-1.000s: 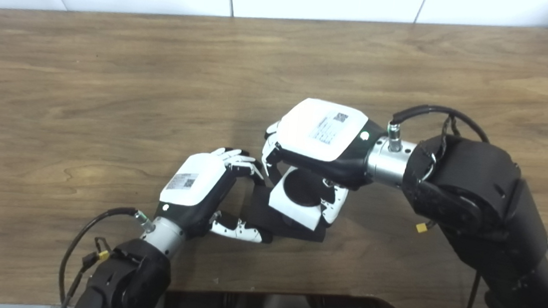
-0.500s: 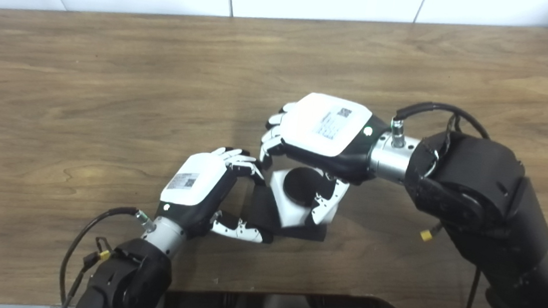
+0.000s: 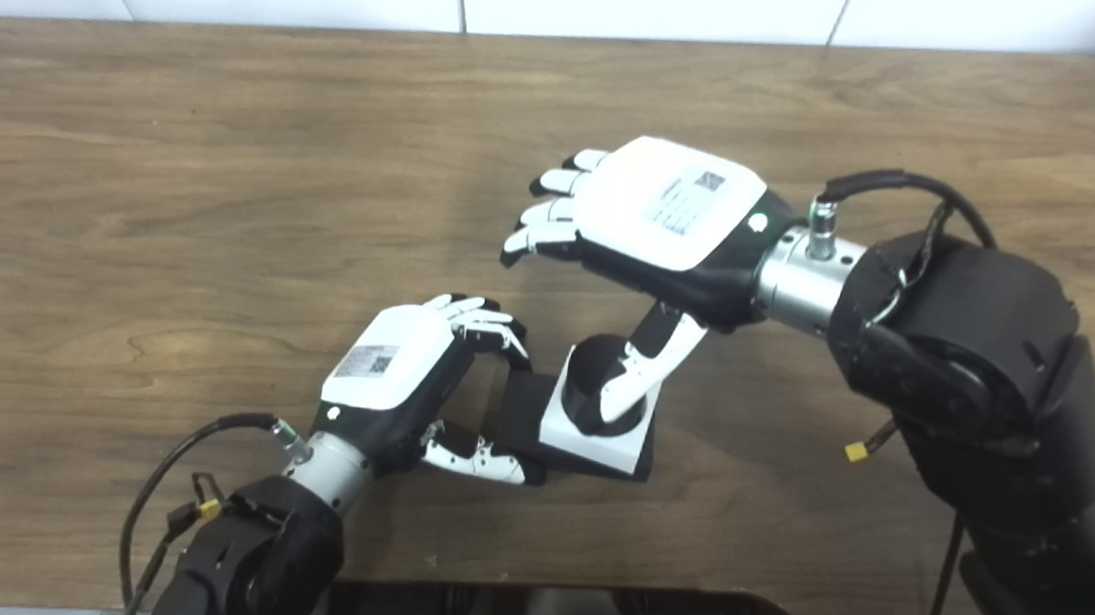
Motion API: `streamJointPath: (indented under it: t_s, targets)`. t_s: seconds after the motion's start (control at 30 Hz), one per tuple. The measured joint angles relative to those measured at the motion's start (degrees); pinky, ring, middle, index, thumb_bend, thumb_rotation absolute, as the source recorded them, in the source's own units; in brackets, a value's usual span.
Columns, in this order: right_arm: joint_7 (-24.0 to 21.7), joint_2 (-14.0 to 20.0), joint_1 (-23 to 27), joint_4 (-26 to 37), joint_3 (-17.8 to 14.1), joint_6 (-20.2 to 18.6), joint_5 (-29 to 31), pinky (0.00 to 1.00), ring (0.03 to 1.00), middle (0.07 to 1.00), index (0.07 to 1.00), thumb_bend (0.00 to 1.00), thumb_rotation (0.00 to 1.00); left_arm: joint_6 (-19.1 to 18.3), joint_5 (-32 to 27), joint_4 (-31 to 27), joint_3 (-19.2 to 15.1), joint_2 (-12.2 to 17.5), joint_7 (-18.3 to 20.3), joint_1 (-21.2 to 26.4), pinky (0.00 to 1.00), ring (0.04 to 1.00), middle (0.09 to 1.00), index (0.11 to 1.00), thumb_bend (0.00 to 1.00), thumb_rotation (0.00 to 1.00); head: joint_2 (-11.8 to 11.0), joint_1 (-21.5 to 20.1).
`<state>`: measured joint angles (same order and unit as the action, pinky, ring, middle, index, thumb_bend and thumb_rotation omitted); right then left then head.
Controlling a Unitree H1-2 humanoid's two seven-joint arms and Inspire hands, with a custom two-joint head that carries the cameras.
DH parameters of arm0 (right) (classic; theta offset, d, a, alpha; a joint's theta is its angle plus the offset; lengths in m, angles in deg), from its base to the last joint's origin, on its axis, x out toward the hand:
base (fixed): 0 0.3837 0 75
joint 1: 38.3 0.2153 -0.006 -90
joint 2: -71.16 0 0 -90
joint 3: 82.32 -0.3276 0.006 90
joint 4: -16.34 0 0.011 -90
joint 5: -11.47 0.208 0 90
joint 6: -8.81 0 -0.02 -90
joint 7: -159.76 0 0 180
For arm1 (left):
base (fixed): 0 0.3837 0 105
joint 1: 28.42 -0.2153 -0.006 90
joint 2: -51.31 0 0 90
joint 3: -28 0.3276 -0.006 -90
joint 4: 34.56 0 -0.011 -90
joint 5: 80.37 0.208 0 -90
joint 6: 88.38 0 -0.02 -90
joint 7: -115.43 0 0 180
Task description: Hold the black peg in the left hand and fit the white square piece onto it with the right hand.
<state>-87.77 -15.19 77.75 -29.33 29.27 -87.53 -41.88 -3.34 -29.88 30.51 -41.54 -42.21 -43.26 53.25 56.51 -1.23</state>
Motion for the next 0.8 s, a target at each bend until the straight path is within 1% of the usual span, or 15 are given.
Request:
streamJointPath:
  t_s: [0.1, 0.2, 0.23, 0.3, 0.43, 0.47, 0.53, 0.57, 0.63, 0.67, 0.73, 0.8]
  targets:
    - [0.0, 0.1, 0.0, 0.1, -0.6, 0.0, -0.1, 0.96, 0.946, 0.867, 0.814, 0.85, 0.76, 0.0, 0.3, 0.0, 0.0, 0.0, -0.1, 0.1, 0.90, 0.868, 0.788, 0.489, 0.52, 0.06, -0.1, 0.1]
    - [0.0, 0.2, -0.1, 0.2, -1.0, 0.0, -0.6, 0.95, 0.942, 0.865, 0.808, 0.85, 0.79, 0.0, 0.7, 0.0, -0.2, 0.0, -0.1, 0.3, 0.88, 0.850, 0.778, 0.493, 0.52, 0.07, -0.3, 0.1]
    - [0.0, 0.2, -0.3, 0.3, -1.1, 0.0, -0.9, 0.95, 0.938, 0.862, 0.805, 0.85, 0.80, 0.0, 0.9, 0.0, -0.2, 0.0, -0.3, 0.4, 0.87, 0.842, 0.776, 0.571, 0.67, 0.14, -0.3, 0.0]
    - [0.0, 0.2, -0.9, 0.3, -1.7, 0.0, -1.3, 0.94, 0.929, 0.857, 0.803, 0.85, 0.83, 0.0, 1.5, -0.1, -0.3, -0.2, -0.5, 0.4, 0.87, 0.833, 0.781, 0.703, 0.84, 0.28, -0.4, 0.0]
    - [0.0, 0.3, -2.8, 0.7, -2.9, 0.0, -1.7, 0.94, 0.921, 0.852, 0.803, 0.85, 0.86, -0.9, 3.2, -0.6, -0.5, -0.8, -0.5, 0.2, 0.86, 0.834, 0.820, 0.849, 0.98, 0.46, -0.4, -0.2]
    - [0.0, 0.3, -3.1, 0.8, -3.3, 0.0, -1.8, 0.94, 0.921, 0.851, 0.803, 0.85, 0.86, -0.9, 3.3, -0.7, -0.6, -1.0, -0.5, 0.1, 0.86, 0.834, 0.825, 0.860, 0.99, 0.47, -0.4, -0.2]
    - [0.4, 0.3, -3.4, 1.1, -4.1, 0.0, -1.8, 0.93, 0.919, 0.847, 0.800, 0.85, 0.86, -0.9, 3.4, -0.7, -0.8, -1.1, -0.9, -0.1, 0.86, 0.837, 0.855, 0.913, 1.00, 0.51, -0.4, -0.3]
    - [0.5, 0.3, -3.7, 1.1, -4.6, 0.1, -1.9, 0.93, 0.921, 0.849, 0.802, 0.84, 0.87, -0.9, 3.4, -0.7, -1.1, -1.1, -1.0, -0.1, 0.87, 0.848, 0.877, 0.949, 1.00, 0.53, -0.4, -0.2]
    - [0.5, 0.4, -4.4, 1.1, -5.3, 0.2, -2.3, 0.93, 0.924, 0.851, 0.805, 0.84, 0.88, -0.9, 3.5, -0.7, -1.6, -1.1, -1.2, -0.3, 0.89, 0.867, 0.903, 0.982, 1.00, 0.55, -0.5, -0.1]
    - [0.5, 0.5, -4.7, 1.1, -5.5, 0.3, -2.4, 0.93, 0.924, 0.852, 0.806, 0.84, 0.88, -1.0, 3.6, -0.7, -1.8, -1.0, -1.2, -0.4, 0.90, 0.873, 0.911, 0.991, 1.00, 0.56, -0.5, -0.1]
    - [0.5, 0.6, -5.1, 1.0, -6.0, 0.3, -2.5, 0.93, 0.919, 0.848, 0.808, 0.84, 0.87, -1.0, 3.6, -0.7, -2.2, -1.0, -1.6, -0.6, 0.92, 0.930, 0.967, 0.999, 1.00, 0.60, -0.5, 0.0]
    - [0.6, 0.6, -5.3, 1.0, -6.6, 0.3, -2.6, 0.92, 0.914, 0.844, 0.806, 0.84, 0.87, -0.8, 3.2, -0.7, -2.5, -0.9, -2.5, -0.7, 0.95, 0.974, 0.992, 1.000, 1.00, 0.62, -0.6, 0.0]
